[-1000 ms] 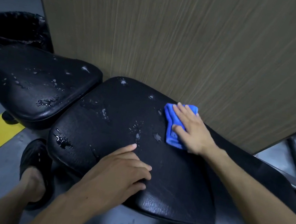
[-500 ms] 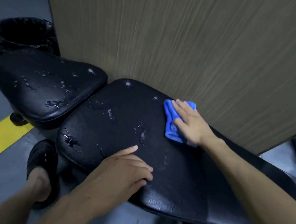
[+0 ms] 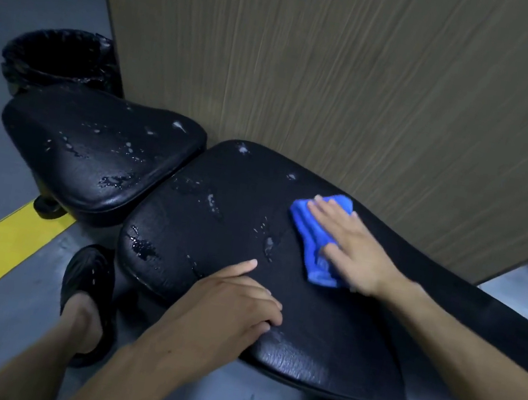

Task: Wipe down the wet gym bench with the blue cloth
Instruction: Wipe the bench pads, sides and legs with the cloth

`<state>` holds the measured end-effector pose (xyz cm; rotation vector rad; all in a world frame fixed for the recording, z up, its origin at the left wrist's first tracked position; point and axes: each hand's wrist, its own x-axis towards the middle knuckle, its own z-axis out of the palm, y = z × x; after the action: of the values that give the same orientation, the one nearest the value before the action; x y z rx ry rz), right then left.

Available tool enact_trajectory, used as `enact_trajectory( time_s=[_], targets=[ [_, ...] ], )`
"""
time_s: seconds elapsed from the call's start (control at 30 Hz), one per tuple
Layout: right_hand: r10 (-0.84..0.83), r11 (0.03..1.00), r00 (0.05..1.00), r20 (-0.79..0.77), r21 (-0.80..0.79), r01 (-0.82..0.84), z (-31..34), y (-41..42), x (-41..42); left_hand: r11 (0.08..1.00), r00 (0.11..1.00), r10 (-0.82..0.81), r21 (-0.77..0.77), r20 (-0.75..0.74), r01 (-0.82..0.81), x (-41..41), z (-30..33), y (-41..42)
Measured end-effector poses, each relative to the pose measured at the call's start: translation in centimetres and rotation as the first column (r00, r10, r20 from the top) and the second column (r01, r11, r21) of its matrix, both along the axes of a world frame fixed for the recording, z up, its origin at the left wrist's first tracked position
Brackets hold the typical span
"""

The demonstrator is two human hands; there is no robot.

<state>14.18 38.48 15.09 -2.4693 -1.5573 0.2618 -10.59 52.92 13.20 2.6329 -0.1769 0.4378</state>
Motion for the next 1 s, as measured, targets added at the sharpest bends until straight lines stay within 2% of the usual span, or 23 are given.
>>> enact_trajectory(
  time_s=[0.07, 0.1, 0.13, 0.2, 0.27, 0.33, 0.4, 0.5, 0.53, 0.57, 0.6, 0.67, 0.73, 0.8, 0.83, 0.9, 1.0],
  targets=[
    [-0.227, 0.974, 0.974, 0.004, -0.012, 0.227, 0.0, 1.7, 0.8, 0.999, 1.000, 0.020, -0.029, 0.023, -0.019, -0.7, -0.1, 0.4],
    [-0.273, 0.961, 0.961, 0.047, -0.031, 0.274, -0.2, 2.5, -0.1, 0.998, 0.998, 0.036, -0.044, 0.043, -0.034, -1.1, 0.0, 0.8],
    [-0.249, 0.966, 0.964, 0.095, -0.040, 0.254, -0.4, 2.9, -2.0, 0.997, 0.996, 0.058, -0.054, 0.061, -0.055, -1.3, 0.1, 1.3],
    [-0.033, 0.999, 0.993, 0.109, -0.028, 0.036, -0.5, 2.4, -7.4, 0.991, 0.987, 0.127, -0.053, 0.097, -0.122, -1.7, 0.8, 2.6],
    [0.207, 0.978, 0.977, 0.050, -0.010, -0.206, -0.3, 0.7, -11.8, 0.977, 0.967, 0.212, -0.067, 0.142, -0.204, -2.0, 1.8, 3.8],
    [0.292, 0.956, 0.956, -0.012, -0.006, -0.292, 0.2, -0.3, -11.7, 0.956, 0.940, 0.289, -0.109, 0.180, -0.272, -2.7, 2.4, 4.8],
    [0.162, 0.987, 0.987, -0.021, 0.002, -0.162, 0.5, -0.2, -8.6, 0.932, 0.921, 0.352, -0.154, 0.168, -0.328, -3.6, 2.6, 5.4],
    [-0.242, 0.970, 0.970, -0.012, -0.033, 0.242, 0.5, 2.2, -4.8, 0.900, 0.900, 0.422, -0.169, 0.105, -0.402, -5.1, 2.1, 5.7],
    [-0.317, 0.947, 0.949, 0.011, -0.053, 0.317, 0.3, 3.3, -5.0, 0.892, 0.895, 0.438, -0.167, 0.088, -0.420, -5.4, 1.9, 5.8],
    [-0.319, 0.945, 0.947, 0.050, -0.062, 0.321, 0.1, 4.3, -6.2, 0.887, 0.891, 0.447, -0.159, 0.073, -0.432, -5.6, 1.8, 5.9],
    [-0.257, 0.963, 0.963, 0.084, -0.063, 0.262, -0.2, 4.9, -8.2, 0.887, 0.892, 0.448, -0.150, 0.060, -0.436, -5.7, 1.8, 6.1],
    [-0.017, 0.999, 0.996, 0.093, -0.040, 0.020, -0.4, 4.6, -13.2, 0.887, 0.892, 0.449, -0.139, 0.047, -0.440, -5.8, 2.0, 6.5],
    [0.183, 0.983, 0.982, 0.053, -0.031, -0.182, -0.1, 2.6, -16.8, 0.881, 0.887, 0.460, -0.149, 0.041, -0.450, -5.8, 2.4, 6.7],
    [0.227, 0.974, 0.974, 0.016, -0.020, -0.226, 0.1, 0.3, -16.6, 0.867, 0.879, 0.475, -0.186, 0.029, -0.462, -6.0, 2.6, 6.9],
    [0.178, 0.984, 0.984, 0.005, -0.006, -0.178, 0.1, -0.7, -15.4, 0.858, 0.875, 0.484, -0.201, 0.015, -0.472, -6.2, 2.6, 6.9],
    [-0.019, 1.000, 1.000, 0.004, 0.021, 0.019, 0.1, -1.9, -12.6, 0.842, 0.863, 0.504, -0.212, -0.019, -0.496, -6.7, 2.4, 6.9],
    [-0.316, 0.948, 0.946, 0.077, -0.020, 0.318, -0.2, -0.3, -11.6, 0.824, 0.848, 0.528, -0.221, -0.032, -0.521, -7.3, 2.0, 7.0]
  ],
)
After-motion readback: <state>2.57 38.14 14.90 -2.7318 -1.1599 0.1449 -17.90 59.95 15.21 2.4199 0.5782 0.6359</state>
